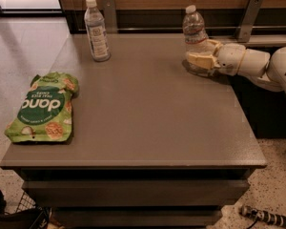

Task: Place water bottle upright

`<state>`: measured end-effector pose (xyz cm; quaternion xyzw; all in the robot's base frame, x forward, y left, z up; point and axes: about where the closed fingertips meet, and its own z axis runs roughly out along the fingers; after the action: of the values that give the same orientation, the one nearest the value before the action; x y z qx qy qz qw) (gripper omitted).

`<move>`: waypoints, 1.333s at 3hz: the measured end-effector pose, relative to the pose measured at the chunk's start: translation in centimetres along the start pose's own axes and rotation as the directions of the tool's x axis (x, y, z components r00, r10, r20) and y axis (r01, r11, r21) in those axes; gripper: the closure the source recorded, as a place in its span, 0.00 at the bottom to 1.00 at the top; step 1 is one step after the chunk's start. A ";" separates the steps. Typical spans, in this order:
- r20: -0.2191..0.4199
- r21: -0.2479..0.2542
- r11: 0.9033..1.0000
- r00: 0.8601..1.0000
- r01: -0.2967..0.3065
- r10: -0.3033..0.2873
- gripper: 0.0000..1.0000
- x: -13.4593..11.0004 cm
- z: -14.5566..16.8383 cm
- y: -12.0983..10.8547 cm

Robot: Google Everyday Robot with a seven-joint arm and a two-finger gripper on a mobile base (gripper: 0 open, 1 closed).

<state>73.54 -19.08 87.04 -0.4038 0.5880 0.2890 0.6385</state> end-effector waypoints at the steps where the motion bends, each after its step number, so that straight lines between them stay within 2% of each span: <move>1: -0.002 -0.019 0.999 1.000 -0.026 0.026 1.00 1.0 0.6 0.2; 2: -0.002 -0.040 0.999 0.999 -0.034 0.034 1.00 1.4 1.3 0.1; 4: -0.002 -0.040 0.999 0.999 -0.034 0.034 1.00 1.3 1.3 0.1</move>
Offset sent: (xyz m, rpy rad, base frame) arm 0.0196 0.0079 -0.0199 0.0144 0.0419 0.0626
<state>74.35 -18.08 85.68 -0.4065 0.5892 0.3115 0.6249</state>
